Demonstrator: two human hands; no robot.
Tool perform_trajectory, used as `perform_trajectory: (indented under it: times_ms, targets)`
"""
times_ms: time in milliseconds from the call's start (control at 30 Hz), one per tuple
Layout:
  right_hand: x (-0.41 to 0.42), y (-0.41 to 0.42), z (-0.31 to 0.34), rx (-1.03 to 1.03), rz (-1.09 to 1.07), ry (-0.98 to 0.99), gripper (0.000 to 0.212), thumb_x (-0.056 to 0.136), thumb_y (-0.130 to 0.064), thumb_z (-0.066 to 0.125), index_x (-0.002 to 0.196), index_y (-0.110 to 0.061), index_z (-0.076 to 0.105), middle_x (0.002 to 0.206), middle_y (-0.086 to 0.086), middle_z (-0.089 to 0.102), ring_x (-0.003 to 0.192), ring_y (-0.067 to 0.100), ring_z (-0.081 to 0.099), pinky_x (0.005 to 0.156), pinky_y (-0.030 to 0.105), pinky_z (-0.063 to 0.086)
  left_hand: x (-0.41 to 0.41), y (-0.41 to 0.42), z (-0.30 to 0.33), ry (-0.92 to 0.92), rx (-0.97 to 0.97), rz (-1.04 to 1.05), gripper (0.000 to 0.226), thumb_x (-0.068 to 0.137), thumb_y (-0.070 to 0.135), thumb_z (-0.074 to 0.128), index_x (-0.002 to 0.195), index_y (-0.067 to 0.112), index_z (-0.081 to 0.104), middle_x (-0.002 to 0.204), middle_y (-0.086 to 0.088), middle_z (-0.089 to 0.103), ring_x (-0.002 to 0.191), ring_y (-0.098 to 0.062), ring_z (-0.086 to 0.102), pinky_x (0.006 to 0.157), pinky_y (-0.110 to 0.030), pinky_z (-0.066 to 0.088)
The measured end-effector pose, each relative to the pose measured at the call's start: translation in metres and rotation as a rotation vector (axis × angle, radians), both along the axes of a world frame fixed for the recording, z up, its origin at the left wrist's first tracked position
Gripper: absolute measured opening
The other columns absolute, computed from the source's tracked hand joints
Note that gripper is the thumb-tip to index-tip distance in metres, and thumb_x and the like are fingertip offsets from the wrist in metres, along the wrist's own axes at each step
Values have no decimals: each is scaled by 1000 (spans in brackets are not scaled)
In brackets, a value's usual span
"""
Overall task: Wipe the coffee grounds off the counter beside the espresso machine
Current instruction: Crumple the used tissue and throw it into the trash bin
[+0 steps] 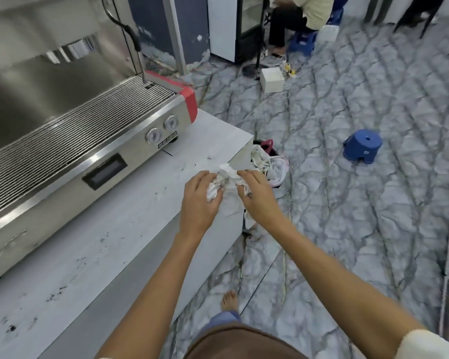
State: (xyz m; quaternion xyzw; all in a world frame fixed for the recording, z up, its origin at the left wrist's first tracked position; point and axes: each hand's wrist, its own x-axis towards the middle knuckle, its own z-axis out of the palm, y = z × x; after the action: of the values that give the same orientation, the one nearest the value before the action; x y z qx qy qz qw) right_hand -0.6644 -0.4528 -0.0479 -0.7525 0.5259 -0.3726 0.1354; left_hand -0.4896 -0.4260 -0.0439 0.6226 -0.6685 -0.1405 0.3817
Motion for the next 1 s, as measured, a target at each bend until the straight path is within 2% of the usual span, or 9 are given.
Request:
perform_trajectory:
  times_ms: [167, 300, 400, 633, 800, 900, 1000]
  targets:
    - [-24, -50, -2, 20, -30, 4, 33, 90, -7, 62, 123, -3, 58, 117, 12, 58, 109, 29, 54, 95, 35, 44, -23, -61, -2, -24, 11, -58, 36, 92, 27, 73, 124, 12, 67, 135, -6, 61, 127, -25, 54, 105, -1, 21]
    - [-41, -88, -3, 26, -26, 2, 33, 90, -8, 61, 122, -3, 58, 116, 11, 59, 108, 28, 54, 95, 31, 43, -37, -96, -4, -45, 30, -70, 37, 93, 30, 71, 126, 13, 66, 137, -4, 59, 127, -22, 52, 103, 1, 20]
    - [-55, -120, -4, 31, -16, -13, 33, 91, -9, 61, 123, -2, 58, 115, 11, 59, 107, 27, 53, 94, 23, 38, -50, -123, -5, -58, 34, -56, 37, 94, 31, 70, 127, 13, 66, 137, -3, 58, 127, -22, 52, 105, -6, 25]
    - [-104, -201, -16, 15, 48, -61, 33, 90, -9, 62, 123, -3, 59, 117, 10, 59, 108, 21, 51, 96, 22, 37, -100, -194, -5, -102, 18, -4, 35, 93, 30, 70, 124, 12, 66, 134, -4, 60, 124, -22, 54, 106, -21, 35]
    - [-146, -250, -24, 35, 70, -52, 33, 90, -11, 62, 122, -5, 60, 116, 8, 59, 107, 16, 46, 95, 13, 31, -146, -239, -12, -91, 34, 27, 34, 93, 28, 71, 122, 12, 68, 133, -4, 60, 125, -20, 55, 106, -9, 29]
    - [-173, -278, -30, 64, 86, -28, 32, 91, -12, 61, 122, -4, 60, 115, 9, 59, 107, 24, 52, 95, 23, 38, -170, -263, -20, -80, 52, 31, 32, 92, 27, 72, 119, 11, 68, 130, -5, 62, 124, -22, 56, 106, -19, 36]
    - [-195, -301, -39, 106, 94, -4, 32, 91, -12, 62, 122, -4, 59, 114, 10, 59, 107, 27, 54, 95, 22, 37, -191, -287, -33, -84, 84, 21, 33, 92, 31, 68, 118, 10, 68, 128, -7, 62, 122, -25, 57, 108, -33, 43]
